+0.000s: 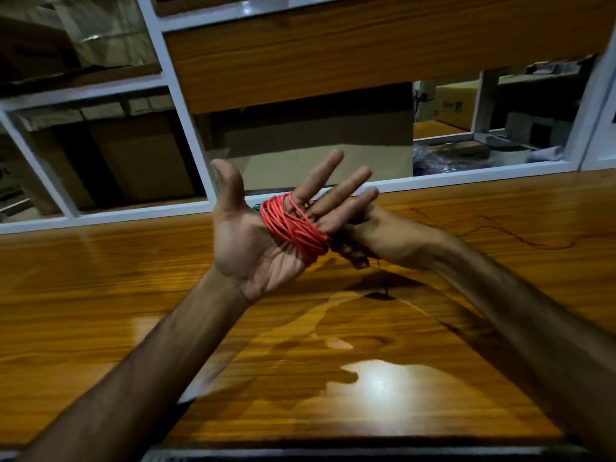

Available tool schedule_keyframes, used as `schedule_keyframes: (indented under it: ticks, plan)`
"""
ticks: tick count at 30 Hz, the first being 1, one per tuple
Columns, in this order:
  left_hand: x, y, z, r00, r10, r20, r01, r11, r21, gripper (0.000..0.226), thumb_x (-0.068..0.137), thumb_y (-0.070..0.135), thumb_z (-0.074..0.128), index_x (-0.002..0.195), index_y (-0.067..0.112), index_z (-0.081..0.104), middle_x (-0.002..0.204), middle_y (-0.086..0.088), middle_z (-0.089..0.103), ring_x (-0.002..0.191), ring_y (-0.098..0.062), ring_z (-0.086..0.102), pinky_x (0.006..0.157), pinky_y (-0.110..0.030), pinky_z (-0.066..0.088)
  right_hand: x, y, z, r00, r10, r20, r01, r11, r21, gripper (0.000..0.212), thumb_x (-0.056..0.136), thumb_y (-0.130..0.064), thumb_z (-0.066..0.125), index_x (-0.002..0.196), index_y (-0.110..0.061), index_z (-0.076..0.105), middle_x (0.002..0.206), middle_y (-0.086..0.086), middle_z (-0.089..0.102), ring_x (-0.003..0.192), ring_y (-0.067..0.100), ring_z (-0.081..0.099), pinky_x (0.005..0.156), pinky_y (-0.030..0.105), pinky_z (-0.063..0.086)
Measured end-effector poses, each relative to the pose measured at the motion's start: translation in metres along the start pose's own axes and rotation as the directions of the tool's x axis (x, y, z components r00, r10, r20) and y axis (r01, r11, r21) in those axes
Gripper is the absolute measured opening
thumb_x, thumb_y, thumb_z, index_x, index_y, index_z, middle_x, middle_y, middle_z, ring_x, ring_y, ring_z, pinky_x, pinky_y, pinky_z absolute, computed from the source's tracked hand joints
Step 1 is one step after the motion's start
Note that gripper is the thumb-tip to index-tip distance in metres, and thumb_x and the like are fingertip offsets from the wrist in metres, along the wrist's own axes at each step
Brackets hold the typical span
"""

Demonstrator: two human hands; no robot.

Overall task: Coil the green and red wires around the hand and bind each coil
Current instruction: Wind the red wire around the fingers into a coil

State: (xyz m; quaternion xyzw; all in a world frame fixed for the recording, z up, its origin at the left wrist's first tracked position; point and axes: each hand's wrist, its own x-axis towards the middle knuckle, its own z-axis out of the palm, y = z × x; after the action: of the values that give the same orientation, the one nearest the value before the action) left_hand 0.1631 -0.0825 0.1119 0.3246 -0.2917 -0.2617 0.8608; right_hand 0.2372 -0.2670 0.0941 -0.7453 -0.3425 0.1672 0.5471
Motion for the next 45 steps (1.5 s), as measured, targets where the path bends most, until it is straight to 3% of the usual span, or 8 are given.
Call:
schedule_keyframes:
  ticks: [5,10,15,22,25,29,35,45]
  plan:
    - [-0.004,0.018,-0.018,0.944,0.273,-0.188,-0.279,0.960,-0.005,0.119,0.083,0.091,0.046,0.163,0.004,0.029,0.165,-0.033,0.027,0.155,-0.051,0.025,0.130,-0.049,0.022,0.005,0.000,0.005,0.994,-0.001,0.111,0.015,0.993,-0.118,0.028,0.108,-0.029,0.047,0.095,-0.016,0.067,0.064,-0.006,0.053,0.058,0.010,0.045,0.054,0.026,0.038]
    - [-0.006,0.035,-0.037,0.628,0.551,-0.549,-0.516,0.823,0.237,0.111,0.086,0.087,0.048,0.158,0.003,0.038,0.162,-0.031,0.035,0.151,-0.047,0.037,0.124,-0.052,0.036,0.005,0.002,0.013,0.988,0.053,0.144,-0.019,0.974,-0.227,0.030,0.107,-0.030,0.045,0.100,-0.015,0.070,0.065,-0.006,0.054,0.062,0.013,0.049,0.061,0.030,0.041]
    - [-0.003,0.034,-0.041,0.386,0.707,-0.592,-0.239,0.697,0.676,0.128,0.069,0.100,0.042,0.167,0.019,0.022,0.174,-0.005,0.021,0.148,-0.020,0.041,0.119,-0.034,0.039,0.003,-0.001,0.024,0.981,0.053,0.184,0.001,0.960,-0.280,0.030,0.108,-0.031,0.046,0.104,-0.015,0.071,0.065,-0.008,0.055,0.062,0.009,0.051,0.064,0.031,0.042]
    - [-0.007,0.014,-0.053,0.657,0.558,-0.507,0.472,0.220,0.854,0.150,0.037,0.116,0.012,0.165,0.038,0.021,0.098,0.020,0.051,0.090,0.001,0.048,0.093,-0.033,0.035,0.002,-0.009,0.018,0.991,0.023,0.130,0.027,0.928,-0.370,0.023,0.105,-0.030,0.052,0.102,-0.018,0.072,0.070,-0.007,0.060,0.066,0.005,0.056,0.066,0.027,0.046]
    - [-0.005,0.013,-0.044,0.776,0.294,-0.558,0.555,0.103,0.825,0.126,0.060,0.109,0.002,0.158,0.042,0.040,0.124,0.008,0.068,0.116,-0.016,0.063,0.109,-0.046,0.043,0.002,-0.009,0.012,0.993,-0.055,0.106,0.096,0.900,-0.425,0.018,0.103,-0.027,0.058,0.104,-0.019,0.074,0.071,-0.010,0.065,0.069,0.003,0.060,0.066,0.025,0.048]
    - [-0.011,0.009,-0.024,0.766,-0.209,-0.608,0.631,0.426,0.648,0.106,0.086,0.084,0.010,0.120,0.001,0.066,0.104,-0.012,0.075,0.084,-0.018,0.074,0.069,-0.023,0.057,-0.001,-0.013,0.006,0.956,-0.291,0.027,0.255,0.787,-0.562,0.012,0.095,-0.028,0.068,0.103,-0.023,0.076,0.083,-0.015,0.069,0.081,-0.002,0.066,0.067,0.016,0.050]
    - [-0.021,0.009,-0.027,0.787,-0.588,-0.186,0.608,0.685,0.402,0.131,0.074,0.094,0.051,0.147,-0.015,0.044,0.140,-0.036,0.055,0.132,-0.042,0.058,0.119,-0.053,0.039,-0.002,-0.017,0.009,0.878,-0.478,-0.038,0.381,0.744,-0.549,0.022,0.084,-0.037,0.077,0.092,-0.017,0.078,0.081,-0.007,0.074,0.076,0.006,0.070,0.064,0.020,0.055]
    - [-0.010,-0.004,-0.002,0.920,-0.332,0.207,0.341,0.940,-0.012,0.135,0.072,0.098,0.046,0.167,0.008,0.012,0.166,-0.031,0.026,0.157,-0.044,0.015,0.125,-0.048,0.034,-0.003,0.002,0.012,0.954,-0.290,0.075,0.299,0.918,-0.259,0.022,0.102,-0.002,0.054,0.120,0.005,0.065,0.106,0.018,0.070,0.089,0.024,0.067,0.070,0.021,0.054]
